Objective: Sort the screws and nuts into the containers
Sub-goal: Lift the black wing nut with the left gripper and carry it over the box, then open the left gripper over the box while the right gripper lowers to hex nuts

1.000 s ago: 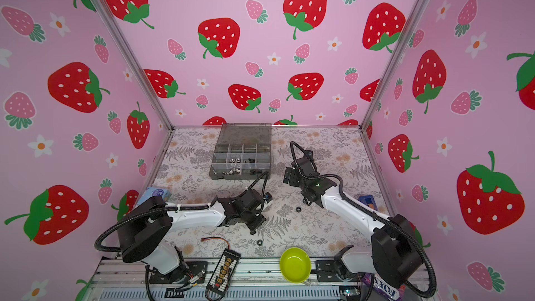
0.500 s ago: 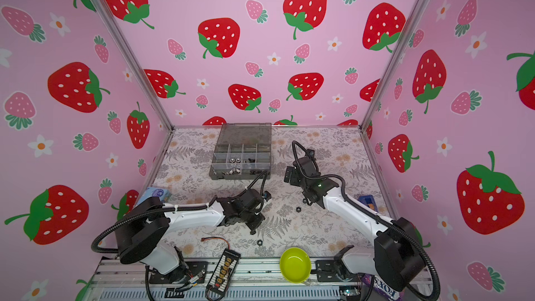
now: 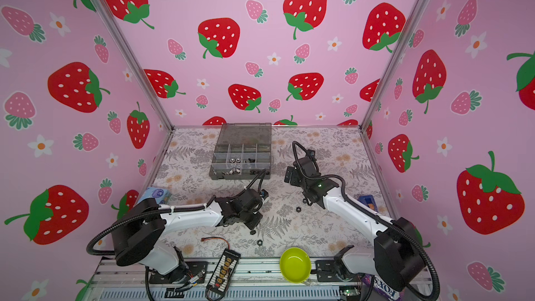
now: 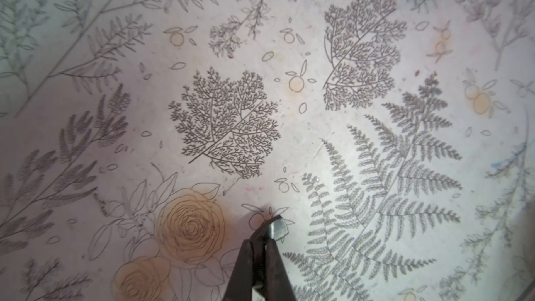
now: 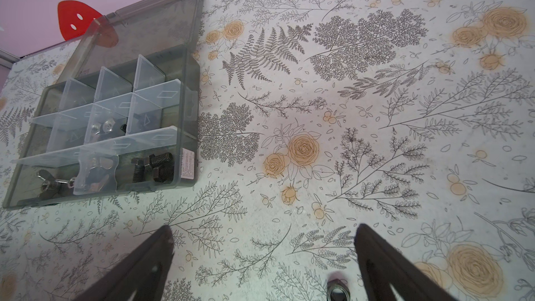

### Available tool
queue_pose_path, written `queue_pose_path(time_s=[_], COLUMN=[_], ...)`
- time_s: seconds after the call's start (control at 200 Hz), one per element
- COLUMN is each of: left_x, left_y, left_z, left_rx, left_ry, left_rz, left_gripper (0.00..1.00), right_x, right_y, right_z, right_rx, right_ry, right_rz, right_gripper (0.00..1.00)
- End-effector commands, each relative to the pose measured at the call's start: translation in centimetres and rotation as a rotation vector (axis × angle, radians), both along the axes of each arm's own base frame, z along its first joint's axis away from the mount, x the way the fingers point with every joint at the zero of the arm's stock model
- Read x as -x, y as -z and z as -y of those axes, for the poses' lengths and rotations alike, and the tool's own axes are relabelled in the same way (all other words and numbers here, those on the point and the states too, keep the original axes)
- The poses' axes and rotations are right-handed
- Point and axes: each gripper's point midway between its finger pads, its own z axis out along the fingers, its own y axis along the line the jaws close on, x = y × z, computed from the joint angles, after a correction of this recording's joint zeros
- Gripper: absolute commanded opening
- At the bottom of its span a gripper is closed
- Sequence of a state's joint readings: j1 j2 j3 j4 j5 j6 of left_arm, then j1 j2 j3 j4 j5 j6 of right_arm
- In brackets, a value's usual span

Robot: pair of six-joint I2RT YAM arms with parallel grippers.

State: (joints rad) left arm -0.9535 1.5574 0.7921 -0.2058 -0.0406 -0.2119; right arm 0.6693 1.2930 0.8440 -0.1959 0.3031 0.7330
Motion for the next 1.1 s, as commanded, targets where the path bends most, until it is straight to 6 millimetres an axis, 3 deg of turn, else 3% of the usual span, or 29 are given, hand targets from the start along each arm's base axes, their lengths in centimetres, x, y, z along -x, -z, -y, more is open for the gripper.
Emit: queue_pose_path(time_s=[0.0,0.16,0.29,0.535,0.685,0.825,1.095], left_x=[-2.6,-6.3,-10.2,-17.2,-20.8,-23.5,-26.6], left_y=[-4.1,-8.9,-12.0,-14.7,-14.5,-12.9,-9.9], left_z=[0.3,0.0,-1.5,-4.8,-5.7,-5.9,-5.9], left_rx=[0.058,0.142,0.179,0.269,0.249,0.250,0.242], left_ry=[-0.091,-0.197,-0.302,-0.482,-0.536,-0.577,-0.603], left_rz=[0.102,0.199,0.267,0.282,0.277,0.232,0.156], left_gripper=[0.00,0.00,0.00,0.00,0.00,0.00,0.00], right_x=[0.4,0.5,0.4,0.4,0.6,0.7,1.7], right_y=[0.1,0.5,0.5,0.4,1.1,1.6,3.3], right_z=[0.9,1.4,1.7,2.0,2.2,2.4,3.5], right_rx=[0.000,0.012,0.024,0.031,0.036,0.049,0.077], right_ry=[0.030,0.052,0.067,0.081,0.086,0.090,0.113], right_rz=[-0.002,-0.007,-0.011,-0.006,-0.023,-0.041,-0.091], right_gripper=[1.00,1.00,1.00,1.00,1.00,1.00,1.00])
